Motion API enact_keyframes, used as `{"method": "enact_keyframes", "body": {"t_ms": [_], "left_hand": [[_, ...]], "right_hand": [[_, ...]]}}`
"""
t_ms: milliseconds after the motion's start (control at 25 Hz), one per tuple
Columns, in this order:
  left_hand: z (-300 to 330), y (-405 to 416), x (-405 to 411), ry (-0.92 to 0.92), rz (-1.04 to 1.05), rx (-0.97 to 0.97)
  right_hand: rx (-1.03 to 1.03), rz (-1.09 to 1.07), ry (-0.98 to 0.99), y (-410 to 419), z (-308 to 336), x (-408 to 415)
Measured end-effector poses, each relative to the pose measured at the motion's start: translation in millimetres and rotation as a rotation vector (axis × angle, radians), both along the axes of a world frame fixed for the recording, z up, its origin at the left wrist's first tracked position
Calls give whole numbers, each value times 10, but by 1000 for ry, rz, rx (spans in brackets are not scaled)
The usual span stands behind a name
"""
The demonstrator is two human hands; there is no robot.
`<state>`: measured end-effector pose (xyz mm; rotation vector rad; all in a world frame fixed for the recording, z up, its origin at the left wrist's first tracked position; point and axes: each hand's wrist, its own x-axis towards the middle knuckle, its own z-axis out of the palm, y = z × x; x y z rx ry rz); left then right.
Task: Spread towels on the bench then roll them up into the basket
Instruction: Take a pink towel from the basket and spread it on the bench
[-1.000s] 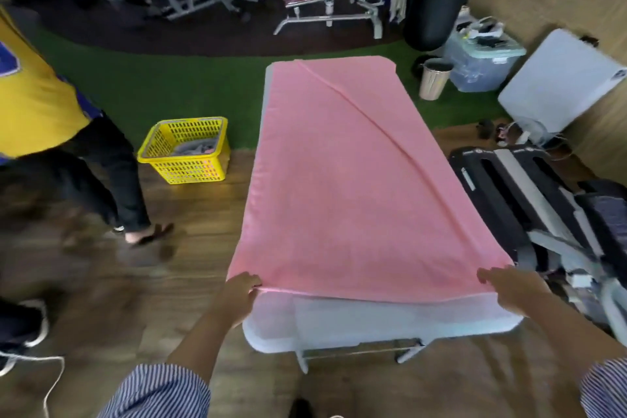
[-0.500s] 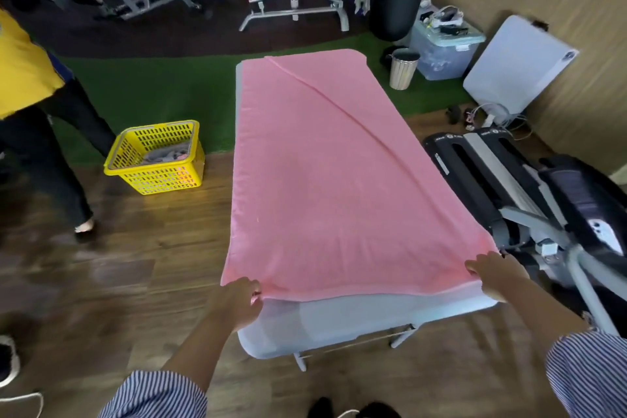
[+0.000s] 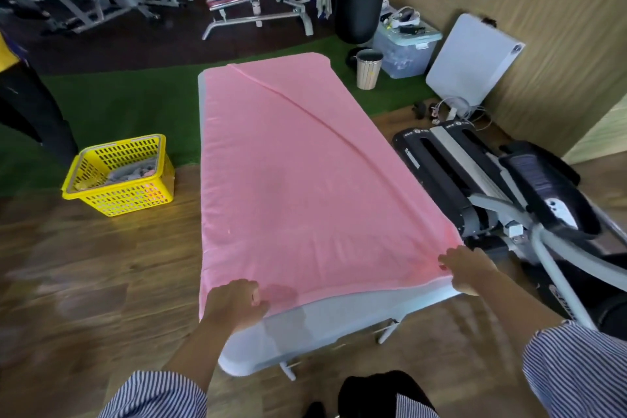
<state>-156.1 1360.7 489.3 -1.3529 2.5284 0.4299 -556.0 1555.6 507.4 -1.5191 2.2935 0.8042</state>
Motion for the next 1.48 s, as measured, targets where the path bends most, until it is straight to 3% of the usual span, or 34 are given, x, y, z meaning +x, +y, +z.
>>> {"method": "enact_keyframes", "body": {"t_ms": [160, 320, 560, 800, 1000, 1280, 1480], "left_hand": [[88, 114, -850, 126, -52, 0], [79, 381, -2225, 261, -155, 27], [-1, 1128, -4135, 344, -135, 40], [8, 1111, -5046, 401, 19, -23], [10, 481, -5590, 359, 137, -57], [-24, -1039, -5992, 289, 435, -67], [138, -1765, -6055, 277, 578, -72]], "right_hand": [[-98, -83, -227, 12, 84, -249], [-183, -126, -350, 119, 121, -884], [-193, -173, -448, 527, 248, -2099], [-241, -83, -421, 367, 384, -2878], [-220, 32, -424, -506, 339, -3465], [-108, 276, -367, -2446, 260, -4192], [-200, 334, -422, -3629, 354, -4482]]}}
